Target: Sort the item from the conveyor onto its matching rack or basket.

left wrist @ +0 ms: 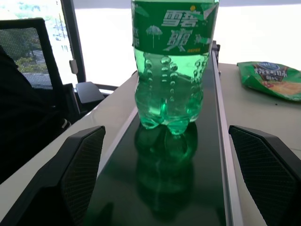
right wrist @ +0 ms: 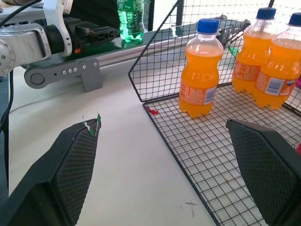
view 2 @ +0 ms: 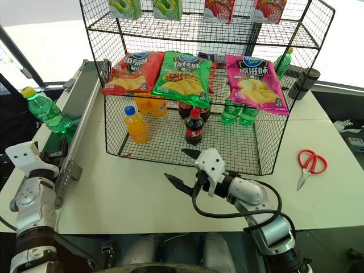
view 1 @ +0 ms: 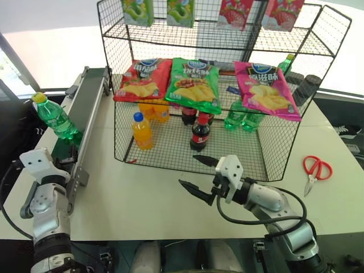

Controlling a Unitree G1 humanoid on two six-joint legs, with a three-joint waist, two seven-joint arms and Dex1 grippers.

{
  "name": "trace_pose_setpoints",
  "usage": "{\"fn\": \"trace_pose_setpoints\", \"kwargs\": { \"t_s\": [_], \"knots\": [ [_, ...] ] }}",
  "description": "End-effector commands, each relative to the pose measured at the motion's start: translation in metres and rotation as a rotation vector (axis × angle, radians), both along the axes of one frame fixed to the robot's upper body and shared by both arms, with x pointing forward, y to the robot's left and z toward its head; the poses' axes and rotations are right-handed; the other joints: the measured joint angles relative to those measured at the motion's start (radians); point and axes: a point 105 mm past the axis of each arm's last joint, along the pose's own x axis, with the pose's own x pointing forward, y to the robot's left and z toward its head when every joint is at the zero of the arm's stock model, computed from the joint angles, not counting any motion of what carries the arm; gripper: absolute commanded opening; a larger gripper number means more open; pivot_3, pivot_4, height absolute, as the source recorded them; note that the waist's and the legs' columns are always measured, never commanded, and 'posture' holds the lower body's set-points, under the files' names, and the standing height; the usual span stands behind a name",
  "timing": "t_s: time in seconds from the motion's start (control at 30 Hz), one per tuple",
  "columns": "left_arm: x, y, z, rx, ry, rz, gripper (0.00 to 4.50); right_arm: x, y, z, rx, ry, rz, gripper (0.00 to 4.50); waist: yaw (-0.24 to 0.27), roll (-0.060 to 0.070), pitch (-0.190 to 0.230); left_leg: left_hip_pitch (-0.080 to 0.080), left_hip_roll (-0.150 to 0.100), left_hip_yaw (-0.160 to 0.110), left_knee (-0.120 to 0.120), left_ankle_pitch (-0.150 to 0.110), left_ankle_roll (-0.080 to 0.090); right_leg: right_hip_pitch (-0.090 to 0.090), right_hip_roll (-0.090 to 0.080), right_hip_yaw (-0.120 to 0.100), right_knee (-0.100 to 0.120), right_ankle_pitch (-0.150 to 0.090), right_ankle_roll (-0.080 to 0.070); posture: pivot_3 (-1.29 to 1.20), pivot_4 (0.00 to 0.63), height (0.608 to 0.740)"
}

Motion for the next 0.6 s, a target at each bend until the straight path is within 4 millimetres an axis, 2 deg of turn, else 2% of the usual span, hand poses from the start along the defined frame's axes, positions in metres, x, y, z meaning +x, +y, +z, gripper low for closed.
{"fn": "trace_pose_setpoints", "kwargs": {
  "t_s": [0.03,0.33,0.5,0.53,0.57,0.6],
  "knots": [
    [-0.0003,0.0007,0.0222,0.041,-0.077,0.010,4.50,-0.0023,0.0039,0.0111,0.035,-0.028,0.024,4.45,0.000,0.000,0.000,0.000,0.000,0.000,0.000,0.000,0.000,0.000,0.000,0.000,0.000,0.000,0.000,0.00,0.150,0.740],
    [-0.0034,0.0068,0.0261,0.056,-0.087,0.051,4.50,-0.0036,0.0056,0.0108,0.045,-0.019,0.031,4.45,0.000,0.000,0.000,0.000,0.000,0.000,0.000,0.000,0.000,0.000,-0.001,0.000,0.000,0.000,0.000,0.00,0.150,0.740],
    [-0.0035,0.0089,0.0211,0.049,-0.063,0.065,4.50,-0.0036,0.0051,0.0095,0.045,-0.019,0.034,4.45,0.000,0.000,0.000,0.000,0.000,0.000,0.000,0.000,0.000,0.000,-0.001,0.000,0.000,0.000,0.000,0.00,0.150,0.740],
    [-0.0035,0.0090,0.0201,0.045,-0.060,0.066,4.10,-0.0035,0.0049,0.0093,0.045,-0.019,0.034,4.50,0.000,0.000,0.000,0.000,0.000,0.000,0.000,0.000,0.000,0.000,-0.001,0.000,0.000,0.000,0.000,0.00,0.150,0.740],
    [-0.0034,0.0088,0.0194,0.041,-0.058,0.067,3.95,-0.0034,0.0048,0.0092,0.045,-0.019,0.034,4.50,0.000,0.000,0.000,0.000,0.000,0.000,0.000,0.000,0.000,0.000,-0.001,0.000,0.000,0.000,0.000,0.00,0.150,0.740],
    [-0.0033,0.0086,0.0189,0.038,-0.057,0.067,3.62,-0.0032,0.0047,0.0092,0.045,-0.019,0.034,4.50,0.000,0.000,0.000,0.000,0.000,0.000,0.000,0.000,0.000,0.000,-0.001,0.000,0.000,0.000,0.000,0.00,0.150,0.740]
  ]
}}
